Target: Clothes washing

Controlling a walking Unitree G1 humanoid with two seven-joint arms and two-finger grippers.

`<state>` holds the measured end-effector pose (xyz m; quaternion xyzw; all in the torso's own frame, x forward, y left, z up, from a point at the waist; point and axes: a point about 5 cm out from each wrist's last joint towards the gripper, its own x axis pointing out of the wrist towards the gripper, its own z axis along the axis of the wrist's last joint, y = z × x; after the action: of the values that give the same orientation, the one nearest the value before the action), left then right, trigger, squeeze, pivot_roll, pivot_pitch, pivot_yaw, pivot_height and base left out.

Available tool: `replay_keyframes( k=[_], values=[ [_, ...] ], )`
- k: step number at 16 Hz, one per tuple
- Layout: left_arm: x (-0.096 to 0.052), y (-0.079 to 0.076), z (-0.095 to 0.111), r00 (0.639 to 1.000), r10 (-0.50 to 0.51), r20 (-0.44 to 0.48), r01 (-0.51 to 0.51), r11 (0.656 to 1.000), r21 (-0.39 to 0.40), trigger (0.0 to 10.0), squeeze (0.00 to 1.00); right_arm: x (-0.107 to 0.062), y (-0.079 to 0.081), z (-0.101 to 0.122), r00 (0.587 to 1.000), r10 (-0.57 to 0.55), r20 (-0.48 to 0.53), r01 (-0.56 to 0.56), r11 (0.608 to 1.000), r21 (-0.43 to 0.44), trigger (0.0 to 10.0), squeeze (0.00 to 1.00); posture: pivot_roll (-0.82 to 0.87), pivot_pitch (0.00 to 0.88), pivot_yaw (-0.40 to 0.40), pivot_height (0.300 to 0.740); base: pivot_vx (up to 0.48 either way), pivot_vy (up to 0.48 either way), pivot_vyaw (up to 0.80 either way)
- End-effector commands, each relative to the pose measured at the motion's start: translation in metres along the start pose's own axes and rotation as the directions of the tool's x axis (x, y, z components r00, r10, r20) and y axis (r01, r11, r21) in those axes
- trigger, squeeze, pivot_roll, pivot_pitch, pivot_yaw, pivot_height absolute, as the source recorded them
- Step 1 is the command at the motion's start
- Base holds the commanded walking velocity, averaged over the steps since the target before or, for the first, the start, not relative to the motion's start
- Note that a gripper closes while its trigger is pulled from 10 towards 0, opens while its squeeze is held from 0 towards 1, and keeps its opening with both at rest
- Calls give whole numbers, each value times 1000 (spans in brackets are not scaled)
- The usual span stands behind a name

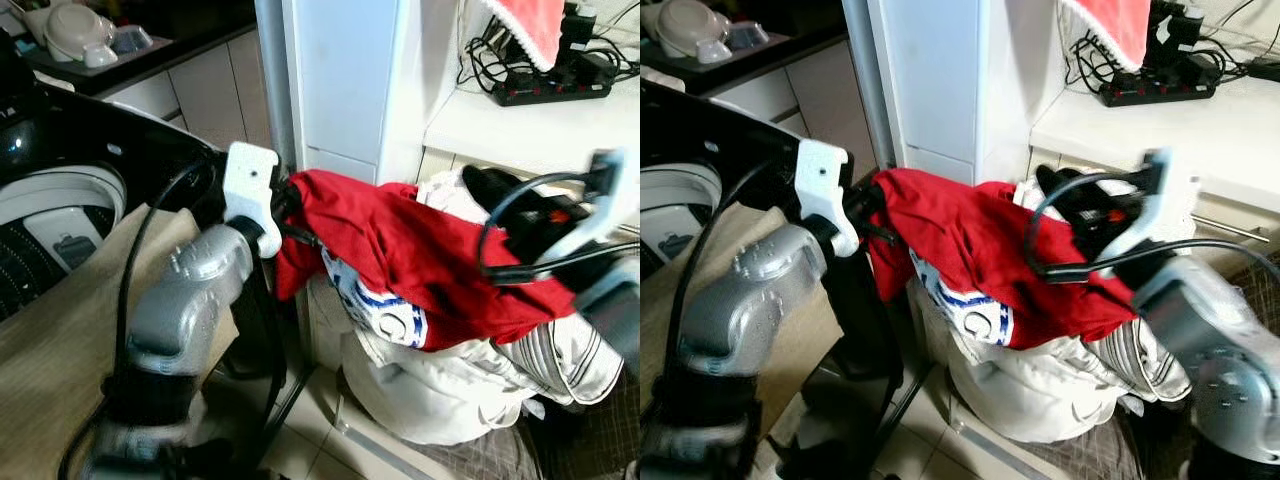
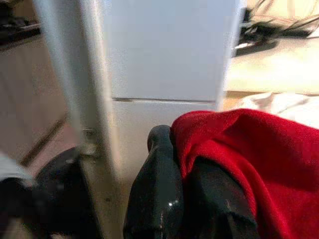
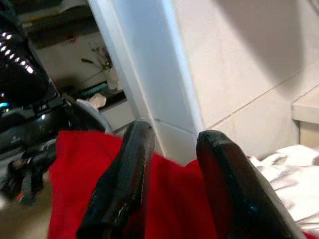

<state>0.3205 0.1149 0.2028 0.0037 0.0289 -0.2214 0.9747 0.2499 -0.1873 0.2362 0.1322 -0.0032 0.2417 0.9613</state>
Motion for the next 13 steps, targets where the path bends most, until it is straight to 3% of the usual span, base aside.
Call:
replay_keyframes(
  k=[1, 2, 3, 4, 5, 6, 7, 8, 9, 10, 11, 12, 13],
  values=[
    [4, 27, 25, 996, 86, 35, -89, 993, 79, 10000, 0, 2, 9, -1, 1000, 30, 0, -30, 999, -32, 10000, 0, -110, 0, 66, 740, 0, 0, 0],
    [6, 40, 39, 992, 113, 62, -120, 986, 118, 10000, 0, 4, 11, -2, 999, 39, -4, -39, 999, -33, 10000, 0, -110, 0, 66, 740, 0, 0, 0],
    [4, 67, 69, 976, 180, 120, -204, 951, 232, 10000, 0, 7, 16, -3, 998, 59, -11, -59, 997, -40, 10000, 0, -114, 0, 68, 740, 0, 0, 0],
    [-10, 110, 114, 907, 353, 229, -415, 842, 345, 10000, 0, 8, 21, -4, 997, 81, -15, -82, 996, -47, 10000, 0, -116, 0, 71, 740, 0, 0, 0],
    [-29, 141, 150, 814, 473, 336, -578, 716, 391, 10000, 0, 9, 23, -4, 996, 92, -16, -93, 994, -51, 10000, 0, -116, 0, 74, 740, 0, 0, 0],
    [-45, 156, 170, 741, 539, 400, -671, 618, 409, 10000, 0, 9, 24, -4, 995, 98, -18, -98, 994, -54, 10000, 0, -117, 0, 78, 740, 0, 0, 0],
    [-78, 179, 204, 577, 634, 515, -814, 400, 421, 10000, 0, 9, 26, -5, 994, 104, -22, -105, 993, -61, 10000, 0, -118, 0, 79, 740, 0, 0, 0],
    [-90, 186, 214, 527, 654, 542, -845, 333, 419, 10000, 0, 9, 27, -6, 994, 105, -23, -107, 992, -62, 10000, 0, -118, 0, 79, 740, 0, 0, 0],
    [-96, 191, 218, 509, 668, 543, -848, 282, 449, 10000, 0, 9, 28, -7, 994, 108, -25, -109, 992, -63, 10000, 0, -115, 0, 81, 740, 0, 0, 0],
    [-98, 200, 211, 530, 689, 494, -818, 261, 512, 10000, 0, 10, 30, -10, 993, 114, -33, -116, 991, -64, 10000, 0, -115, 0, 81, 740, 0, 0, 0],
    [-89, 208, 187, 589, 710, 387, -762, 328, 559, 10000, 0, 11, 33, -14, 991, 128, -50, -131, 989, -66, 10000, 0, -115, 0, 81, 740, 0, 0, 0],
    [-74, 211, 147, 667, 711, 222, -680, 458, 573, 10000, 0, 12, 36, -19, 986, 146, -81, -152, 986, -74, 10000, 0, -115, 0, 81, 740, 0, 0, 0],
    [-68, 214, 116, 689, 720, 80, -613, 521, 593, 10000, 0, 12, 38, -22, 980, 162, -112, -172, 981, -86, 10000, 0, -111, 0, 78, 740, 0, 0, 0]
  ],
)
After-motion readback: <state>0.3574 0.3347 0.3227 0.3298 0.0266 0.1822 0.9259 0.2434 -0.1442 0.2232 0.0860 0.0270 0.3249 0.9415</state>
